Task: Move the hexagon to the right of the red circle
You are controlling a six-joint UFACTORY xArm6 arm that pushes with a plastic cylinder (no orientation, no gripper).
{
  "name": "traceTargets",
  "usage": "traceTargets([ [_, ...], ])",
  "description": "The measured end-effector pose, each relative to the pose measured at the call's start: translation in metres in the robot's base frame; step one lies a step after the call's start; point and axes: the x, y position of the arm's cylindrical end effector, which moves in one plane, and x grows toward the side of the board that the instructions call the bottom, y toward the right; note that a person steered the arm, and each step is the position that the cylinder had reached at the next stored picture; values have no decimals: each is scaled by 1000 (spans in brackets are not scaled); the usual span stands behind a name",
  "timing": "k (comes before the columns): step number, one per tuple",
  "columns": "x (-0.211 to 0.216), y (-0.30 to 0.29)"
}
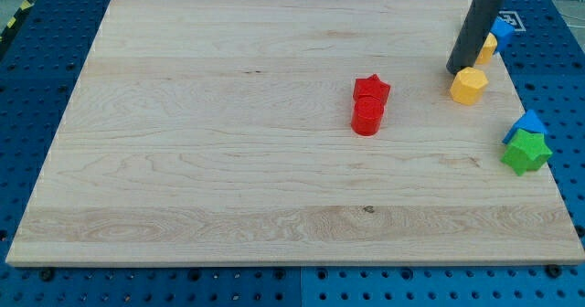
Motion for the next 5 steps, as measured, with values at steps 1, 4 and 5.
traceTargets([
  [1,5,20],
  [4,23,39],
  [5,23,39],
])
